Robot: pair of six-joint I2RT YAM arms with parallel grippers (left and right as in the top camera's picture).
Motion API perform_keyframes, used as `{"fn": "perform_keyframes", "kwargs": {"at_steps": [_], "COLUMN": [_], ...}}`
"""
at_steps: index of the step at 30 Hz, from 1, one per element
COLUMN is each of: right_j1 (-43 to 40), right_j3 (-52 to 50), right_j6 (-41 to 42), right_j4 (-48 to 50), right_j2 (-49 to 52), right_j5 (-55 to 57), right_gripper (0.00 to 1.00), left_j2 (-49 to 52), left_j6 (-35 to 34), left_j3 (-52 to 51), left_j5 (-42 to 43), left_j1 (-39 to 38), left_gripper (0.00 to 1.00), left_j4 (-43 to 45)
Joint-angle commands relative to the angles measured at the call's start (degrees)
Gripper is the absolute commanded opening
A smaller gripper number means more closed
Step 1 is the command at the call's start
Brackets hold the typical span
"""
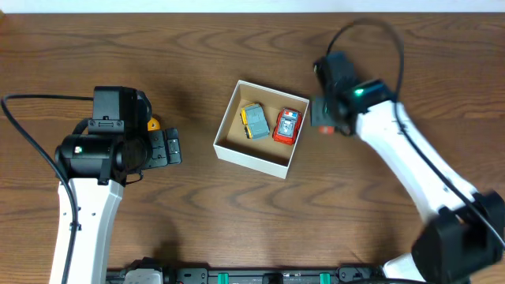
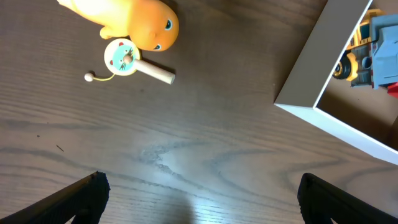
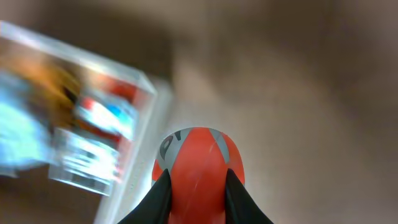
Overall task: Pack container
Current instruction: 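Carry the red ball into the box and release it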
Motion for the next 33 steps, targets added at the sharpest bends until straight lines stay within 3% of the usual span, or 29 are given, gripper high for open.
{"fn": "perform_keyframes", "kwargs": {"at_steps": [1,6,16,33], "right_j1": [2.19,6.21,15.32,16.46], "right_j3": [6.67,8.07,8.07,8.07], "right_j6": [-5.35,-7.82,-7.82,-8.33], "right_j4": [0.66,6.82,14.16,19.5], "right_j2": [-2.69,-2.03,8.17,20.52], "right_j5": [-0.5,-8.76,-9.55,-15.47], "right_gripper": [0.01,0.01,0.01,0.01], "left_j2": [0.11,0.11,0.11,0.11], "left_j6": [-0.11,-0.11,-0.11,-0.11], "left_j3": [1.14,1.14,1.14,1.14], "left_j5": [0.22,0.22,0.22,0.22], "left_j1": [-0.07,-0.07,-0.07,-0.07], "left_gripper": [0.98,0.98,0.98,0.98], "left_j4": [-0.17,-0.17,-0.2,-0.2]}}
